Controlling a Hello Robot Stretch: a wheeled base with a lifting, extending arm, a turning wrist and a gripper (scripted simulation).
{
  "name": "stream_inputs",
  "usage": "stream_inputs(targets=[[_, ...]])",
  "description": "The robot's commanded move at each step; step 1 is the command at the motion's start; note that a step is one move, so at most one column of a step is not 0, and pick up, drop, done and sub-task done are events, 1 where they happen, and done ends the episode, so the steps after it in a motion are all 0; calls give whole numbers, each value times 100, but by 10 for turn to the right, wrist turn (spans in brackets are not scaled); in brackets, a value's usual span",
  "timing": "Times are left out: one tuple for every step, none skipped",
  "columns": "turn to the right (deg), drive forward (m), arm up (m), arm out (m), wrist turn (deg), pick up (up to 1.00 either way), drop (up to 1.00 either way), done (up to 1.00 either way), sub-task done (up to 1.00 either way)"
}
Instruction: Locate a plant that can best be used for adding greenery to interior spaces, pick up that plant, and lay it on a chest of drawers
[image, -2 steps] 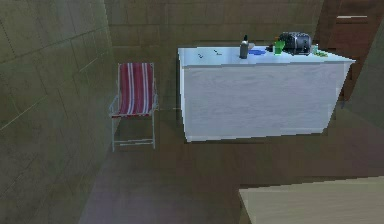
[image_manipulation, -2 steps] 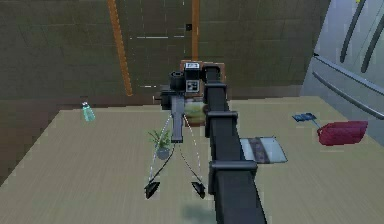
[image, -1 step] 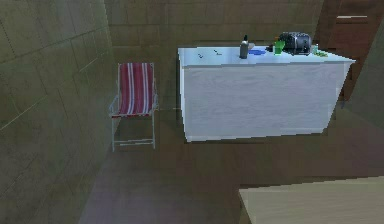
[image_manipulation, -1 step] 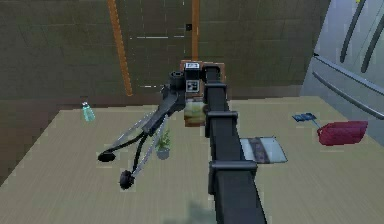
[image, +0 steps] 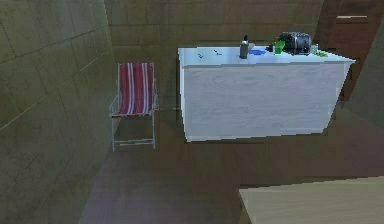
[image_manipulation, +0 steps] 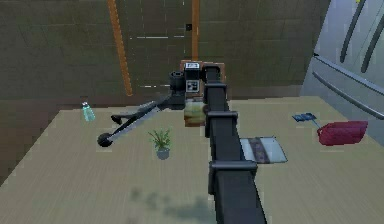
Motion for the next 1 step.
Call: stream_inputs(targets=[[0, 0, 0, 0, 450, 0, 0, 0, 0]])
